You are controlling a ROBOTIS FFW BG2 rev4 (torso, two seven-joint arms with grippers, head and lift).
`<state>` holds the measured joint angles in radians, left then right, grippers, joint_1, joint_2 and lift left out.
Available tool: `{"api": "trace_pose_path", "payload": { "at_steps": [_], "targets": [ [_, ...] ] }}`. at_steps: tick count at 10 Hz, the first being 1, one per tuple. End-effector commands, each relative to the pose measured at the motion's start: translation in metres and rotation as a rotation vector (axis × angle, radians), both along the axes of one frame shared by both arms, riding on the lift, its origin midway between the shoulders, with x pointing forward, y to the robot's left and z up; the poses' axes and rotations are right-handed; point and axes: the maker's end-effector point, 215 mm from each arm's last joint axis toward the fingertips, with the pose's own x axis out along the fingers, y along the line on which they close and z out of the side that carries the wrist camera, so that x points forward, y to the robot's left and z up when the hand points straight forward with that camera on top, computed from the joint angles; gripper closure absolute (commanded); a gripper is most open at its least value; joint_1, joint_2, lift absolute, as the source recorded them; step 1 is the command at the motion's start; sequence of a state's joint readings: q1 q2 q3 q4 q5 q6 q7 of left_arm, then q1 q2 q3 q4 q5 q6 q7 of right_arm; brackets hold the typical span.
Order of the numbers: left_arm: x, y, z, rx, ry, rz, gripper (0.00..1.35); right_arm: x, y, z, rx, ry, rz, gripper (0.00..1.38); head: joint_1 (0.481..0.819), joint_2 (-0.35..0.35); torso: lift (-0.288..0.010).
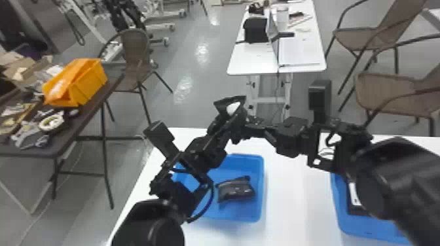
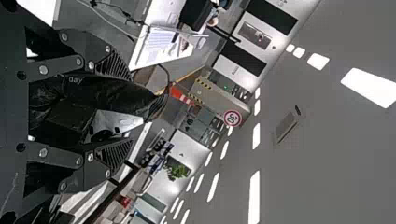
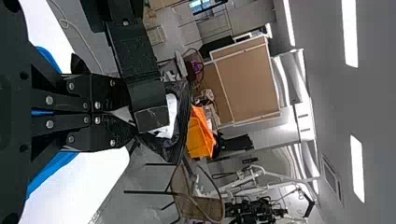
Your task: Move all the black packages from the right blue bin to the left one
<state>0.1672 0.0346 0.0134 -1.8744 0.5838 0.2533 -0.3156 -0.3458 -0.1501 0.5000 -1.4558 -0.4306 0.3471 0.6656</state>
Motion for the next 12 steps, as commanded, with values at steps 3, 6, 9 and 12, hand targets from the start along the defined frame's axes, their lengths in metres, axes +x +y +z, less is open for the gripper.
{"api": "trace_pose_path", "payload": {
  "at_steps": [3, 6, 9, 12],
  "targets": [
    [0.0, 0.014, 0.01, 0.012, -0.05, 0.046, 1.21, 0.004, -0.006, 0.003, 0.036, -0.023, -0.028, 0.35, 0.689, 0.252, 0.0],
    [-0.003, 0.053, -0.001, 0.15, -0.075, 0.156, 1.21, 0.03, -0.077, 0.025, 0.032, -0.146, -0.22, 0.23, 0.675, 0.245, 0.0],
    [-0.019, 0.089, -0.058, 0.472, -0.044, 0.216, 1.21, 0.029, -0.181, -0.014, -0.046, -0.133, -0.476, 0.38, 0.691, 0.194, 0.0],
    [-0.031, 0.079, -0.114, 0.682, -0.04, 0.154, 1.21, 0.01, -0.23, -0.058, -0.079, -0.059, -0.581, 0.38, 0.695, 0.122, 0.0]
  ]
}}
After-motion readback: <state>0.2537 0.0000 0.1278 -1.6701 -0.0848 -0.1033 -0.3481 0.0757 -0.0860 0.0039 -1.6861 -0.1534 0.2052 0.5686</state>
